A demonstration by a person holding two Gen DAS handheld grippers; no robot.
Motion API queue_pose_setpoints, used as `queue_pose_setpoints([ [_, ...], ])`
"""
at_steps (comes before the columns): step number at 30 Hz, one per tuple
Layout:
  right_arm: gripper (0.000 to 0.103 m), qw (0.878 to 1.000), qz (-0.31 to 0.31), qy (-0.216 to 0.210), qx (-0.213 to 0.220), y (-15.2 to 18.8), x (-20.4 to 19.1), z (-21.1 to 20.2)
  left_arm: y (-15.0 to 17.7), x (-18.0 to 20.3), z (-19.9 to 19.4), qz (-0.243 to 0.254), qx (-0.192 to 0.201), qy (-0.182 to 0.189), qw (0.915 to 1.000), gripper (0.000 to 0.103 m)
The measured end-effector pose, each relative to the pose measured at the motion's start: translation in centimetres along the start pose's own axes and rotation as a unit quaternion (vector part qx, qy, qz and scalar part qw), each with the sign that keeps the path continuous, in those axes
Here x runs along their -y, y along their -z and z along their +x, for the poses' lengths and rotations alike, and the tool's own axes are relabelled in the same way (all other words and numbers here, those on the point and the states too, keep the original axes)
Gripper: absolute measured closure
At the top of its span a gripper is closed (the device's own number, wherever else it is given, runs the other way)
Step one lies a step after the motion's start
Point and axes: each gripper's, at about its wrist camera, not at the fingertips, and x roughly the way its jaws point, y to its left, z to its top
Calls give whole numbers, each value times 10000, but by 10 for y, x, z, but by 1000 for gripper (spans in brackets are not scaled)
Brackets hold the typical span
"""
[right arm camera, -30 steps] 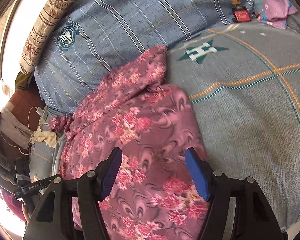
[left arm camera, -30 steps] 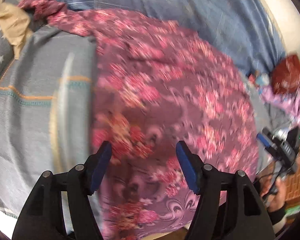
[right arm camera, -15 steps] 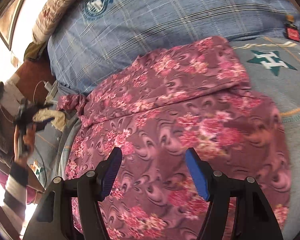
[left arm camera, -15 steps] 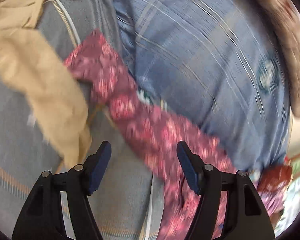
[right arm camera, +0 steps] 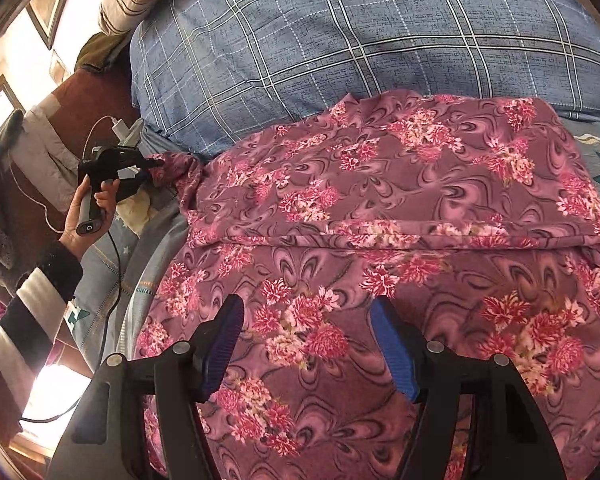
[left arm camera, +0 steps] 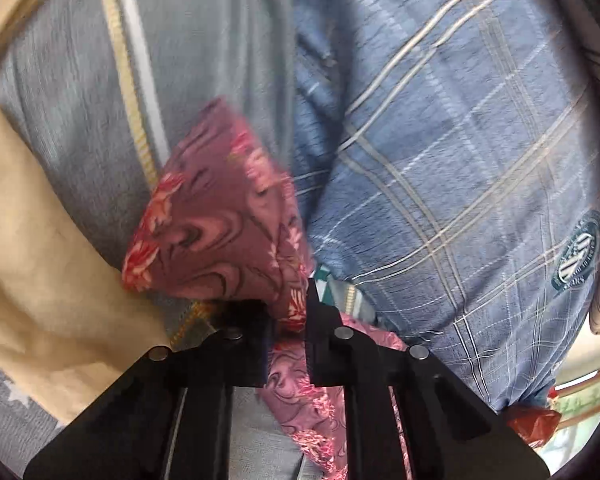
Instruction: Fold small clothes
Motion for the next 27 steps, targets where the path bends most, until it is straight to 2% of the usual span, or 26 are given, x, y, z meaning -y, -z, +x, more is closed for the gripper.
queue_pose_setpoints([
  [2,35,10000,52,-43,13,0,2,1,3,16,-14,278,163,17,9995,101],
  [4,35,9998,146,-100,60,1,6,-1,8,34,-29,456,243,62,9986,101],
  [9,35,9992,277,-113,250,1,18,-16,34,110,-57,1264,309,269,9911,101],
  [14,35,9970,407,481,456,1,50,-38,77,185,-58,1981,154,516,9787,101],
  [19,35,9941,829,429,547,13,83,-54,150,256,-20,2719,-150,631,9601,101],
  [24,35,9941,886,349,521,23,95,-59,221,292,52,2816,-863,618,9537,101],
  [27,35,9940,897,352,521,24,103,-66,260,308,89,2911,-1196,487,9479,101],
])
